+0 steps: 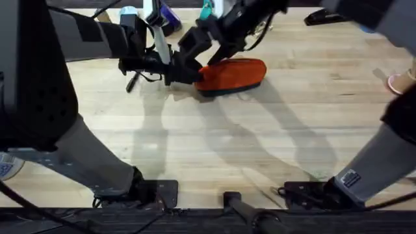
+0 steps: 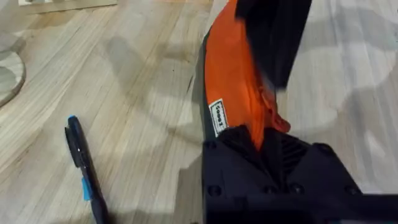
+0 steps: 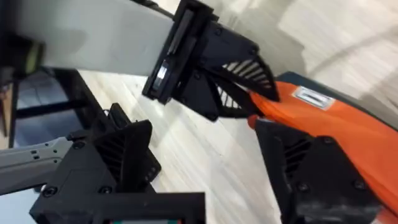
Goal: Unzip the bag, pick up the pens from the table one at a time and place them inside, then zip the bag closed.
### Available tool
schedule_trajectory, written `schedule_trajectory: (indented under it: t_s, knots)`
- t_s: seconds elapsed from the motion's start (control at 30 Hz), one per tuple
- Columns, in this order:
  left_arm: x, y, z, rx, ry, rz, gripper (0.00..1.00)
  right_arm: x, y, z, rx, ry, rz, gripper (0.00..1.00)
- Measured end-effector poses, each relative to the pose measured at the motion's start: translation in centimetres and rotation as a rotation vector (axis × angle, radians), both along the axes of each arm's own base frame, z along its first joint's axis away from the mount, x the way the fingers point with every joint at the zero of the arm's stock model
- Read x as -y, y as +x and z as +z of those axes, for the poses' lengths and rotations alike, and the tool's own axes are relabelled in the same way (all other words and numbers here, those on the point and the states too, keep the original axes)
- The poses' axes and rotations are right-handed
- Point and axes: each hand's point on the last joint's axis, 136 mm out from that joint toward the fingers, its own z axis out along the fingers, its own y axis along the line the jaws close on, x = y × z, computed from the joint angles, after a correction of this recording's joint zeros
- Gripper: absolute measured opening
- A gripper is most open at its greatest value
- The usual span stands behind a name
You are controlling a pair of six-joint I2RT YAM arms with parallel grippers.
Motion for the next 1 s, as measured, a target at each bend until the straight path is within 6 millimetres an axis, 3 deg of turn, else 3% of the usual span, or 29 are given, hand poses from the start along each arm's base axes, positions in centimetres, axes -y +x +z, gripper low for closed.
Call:
schedule_trajectory:
  t_s: [0.4,0.5,0.67,0.73,1.0]
  knots:
    - [0.0,0.0,0.0,0.0,0.0,0.0,0.042,4.2,0.9,5.2,0.116,0.007,-0.091,0.995]
    - [0.0,0.0,-0.1,0.001,0.008,0.001,0.21,5.5,1.0,5.8,0.126,-0.009,-0.121,0.995]
    - [-0.4,0.2,-0.6,0.0,0.043,0.013,0.946,7.7,1.1,6.3,0.119,-0.039,-0.169,0.995]
    - [-0.4,0.3,-0.7,0.0,0.049,0.016,0.989,8.5,1.2,6.5,0.119,-0.043,-0.187,0.995]
    - [-1.2,0.6,-1.8,0.001,0.125,0.037,0.995,10.2,2.2,6.8,0.13,-0.052,-0.236,0.995]
